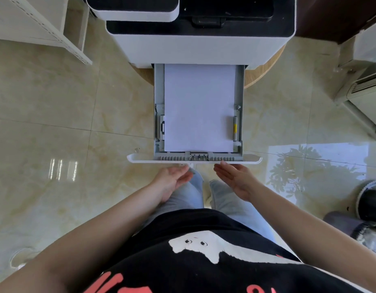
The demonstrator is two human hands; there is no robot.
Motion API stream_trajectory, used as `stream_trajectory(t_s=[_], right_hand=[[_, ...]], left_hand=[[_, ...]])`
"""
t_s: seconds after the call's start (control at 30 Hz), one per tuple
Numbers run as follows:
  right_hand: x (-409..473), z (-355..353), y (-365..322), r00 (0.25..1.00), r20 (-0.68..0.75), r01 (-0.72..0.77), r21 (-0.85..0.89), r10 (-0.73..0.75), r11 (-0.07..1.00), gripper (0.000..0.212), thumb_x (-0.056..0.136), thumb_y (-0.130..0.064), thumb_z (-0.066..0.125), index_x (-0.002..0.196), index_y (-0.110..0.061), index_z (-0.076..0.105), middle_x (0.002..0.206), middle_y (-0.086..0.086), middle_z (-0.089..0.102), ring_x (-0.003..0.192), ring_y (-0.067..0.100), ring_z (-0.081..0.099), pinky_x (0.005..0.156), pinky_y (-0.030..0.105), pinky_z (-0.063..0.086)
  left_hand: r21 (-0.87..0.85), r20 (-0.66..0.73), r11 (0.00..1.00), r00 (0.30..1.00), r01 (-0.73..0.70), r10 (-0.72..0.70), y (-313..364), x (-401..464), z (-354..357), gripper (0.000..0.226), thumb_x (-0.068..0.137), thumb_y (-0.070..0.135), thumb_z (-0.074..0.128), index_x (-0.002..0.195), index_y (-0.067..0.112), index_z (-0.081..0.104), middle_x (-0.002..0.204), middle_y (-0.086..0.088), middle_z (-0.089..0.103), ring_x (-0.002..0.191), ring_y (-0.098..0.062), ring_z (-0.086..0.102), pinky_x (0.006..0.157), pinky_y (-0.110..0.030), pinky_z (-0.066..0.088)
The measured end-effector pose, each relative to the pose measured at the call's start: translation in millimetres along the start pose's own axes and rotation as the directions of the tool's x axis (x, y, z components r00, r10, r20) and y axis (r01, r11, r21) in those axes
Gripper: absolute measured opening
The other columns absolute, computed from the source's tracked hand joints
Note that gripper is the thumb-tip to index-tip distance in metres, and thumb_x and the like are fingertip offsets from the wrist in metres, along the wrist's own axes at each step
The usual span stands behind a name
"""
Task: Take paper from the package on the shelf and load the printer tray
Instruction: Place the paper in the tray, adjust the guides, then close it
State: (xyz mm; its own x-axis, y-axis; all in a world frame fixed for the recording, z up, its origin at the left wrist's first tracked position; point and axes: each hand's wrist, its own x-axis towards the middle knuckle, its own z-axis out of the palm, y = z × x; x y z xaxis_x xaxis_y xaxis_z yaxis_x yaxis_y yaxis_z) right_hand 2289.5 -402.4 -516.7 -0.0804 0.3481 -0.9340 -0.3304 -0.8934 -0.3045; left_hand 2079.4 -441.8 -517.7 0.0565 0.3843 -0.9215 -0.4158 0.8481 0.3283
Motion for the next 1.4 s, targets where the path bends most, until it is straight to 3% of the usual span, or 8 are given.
stream_trajectory(t_s=[0.13, 0.27, 0.37, 0.6, 0.73, 0.9, 1.13, 1.4], right_hand=[[9, -6, 7, 0.999, 0.014, 0.045, 0.123, -0.047, 0.991, 0.039, 0.084, -0.002, 0.066, 0.117, 0.011, 0.051, 0.104, 0.020, 0.067, 0.090, 0.020, 0.070, 0.079, 0.024, 0.058], [17, -7, 13, 0.993, 0.031, 0.109, 0.168, -0.116, 0.980, 0.014, 0.084, 0.004, 0.063, 0.097, 0.004, 0.057, 0.089, 0.015, 0.070, 0.075, 0.015, 0.073, 0.078, 0.025, 0.058], [18, -8, 16, 0.983, 0.063, 0.155, 0.222, -0.173, 0.963, 0.009, 0.086, 0.004, 0.061, 0.094, 0.003, 0.056, 0.078, 0.009, 0.074, 0.076, 0.015, 0.074, 0.076, 0.023, 0.058], [19, 4, -9, 0.959, 0.095, 0.240, 0.234, -0.268, 0.942, 0.007, 0.087, -0.002, 0.062, 0.093, 0.001, 0.060, 0.090, 0.011, 0.070, 0.080, 0.013, 0.074, 0.075, 0.019, 0.057], [28, 18, -33, 0.956, 0.084, 0.256, 0.224, -0.280, 0.940, 0.008, 0.086, -0.004, 0.064, 0.092, -0.001, 0.061, 0.094, 0.010, 0.068, 0.079, 0.011, 0.073, 0.083, 0.022, 0.056], [45, 41, -55, 0.962, 0.042, 0.259, 0.150, -0.268, 0.954, 0.020, 0.086, -0.011, 0.067, 0.102, 0.001, 0.064, 0.096, 0.006, 0.071, 0.083, 0.011, 0.073, 0.093, 0.026, 0.050], [58, 58, -71, 0.923, 0.010, 0.384, 0.031, -0.385, 0.923, 0.024, 0.084, -0.014, 0.070, 0.100, 0.003, 0.067, 0.090, 0.012, 0.074, 0.088, 0.017, 0.073, 0.078, 0.019, 0.055], [76, 91, -117, 0.895, -0.012, 0.445, 0.007, -0.445, 0.895, 0.025, 0.083, -0.018, 0.071, 0.098, 0.002, 0.066, 0.090, 0.012, 0.073, 0.089, 0.020, 0.072, 0.079, 0.022, 0.056]], left_hand=[[-0.153, -0.069, 0.981, 0.992, -0.116, 0.107, -10, 7, 7, 0.017, 0.089, 0.007, 0.061, 0.104, 0.002, 0.055, 0.108, -0.013, 0.065, 0.101, -0.022, 0.065, 0.100, -0.031, 0.048], [-0.253, -0.124, 0.932, 0.964, -0.259, 0.234, -19, 10, 15, 0.011, 0.089, 0.005, 0.060, 0.099, 0.007, 0.057, 0.104, -0.006, 0.066, 0.101, -0.020, 0.065, 0.085, -0.021, 0.055], [-0.263, -0.163, 0.904, 0.940, -0.336, 0.301, -25, 12, 19, 0.014, 0.089, 0.007, 0.061, 0.103, 0.006, 0.059, 0.104, -0.005, 0.067, 0.102, -0.018, 0.065, 0.078, -0.015, 0.055], [-0.322, -0.184, 0.849, 0.908, -0.418, 0.377, -2, 17, 35, 0.030, 0.087, 0.009, 0.064, 0.112, -0.006, 0.057, 0.103, -0.011, 0.069, 0.093, -0.015, 0.070, 0.074, -0.014, 0.054], [-0.300, -0.181, 0.844, 0.895, -0.444, 0.407, 23, 30, 42, 0.014, 0.087, 0.011, 0.066, 0.096, 0.000, 0.064, 0.095, -0.007, 0.071, 0.084, -0.008, 0.072, 0.083, -0.016, 0.054], [-0.203, -0.256, 0.829, 0.845, -0.521, 0.469, 53, 50, 47, 0.012, 0.086, 0.014, 0.066, 0.089, 0.003, 0.065, 0.086, -0.006, 0.071, 0.080, -0.012, 0.071, 0.078, -0.016, 0.056], [0.087, -0.253, 0.790, 0.754, -0.606, 0.606, 77, 75, 39, 0.017, 0.081, 0.021, 0.073, 0.082, 0.004, 0.068, 0.075, -0.011, 0.072, 0.074, -0.024, 0.071, 0.077, -0.037, 0.059], [0.039, -0.236, 0.768, 0.741, -0.640, 0.629, 134, 94, 51, 0.029, 0.082, 0.017, 0.073, 0.092, -0.009, 0.065, 0.085, -0.022, 0.070, 0.080, -0.029, 0.071, 0.075, -0.034, 0.060]])
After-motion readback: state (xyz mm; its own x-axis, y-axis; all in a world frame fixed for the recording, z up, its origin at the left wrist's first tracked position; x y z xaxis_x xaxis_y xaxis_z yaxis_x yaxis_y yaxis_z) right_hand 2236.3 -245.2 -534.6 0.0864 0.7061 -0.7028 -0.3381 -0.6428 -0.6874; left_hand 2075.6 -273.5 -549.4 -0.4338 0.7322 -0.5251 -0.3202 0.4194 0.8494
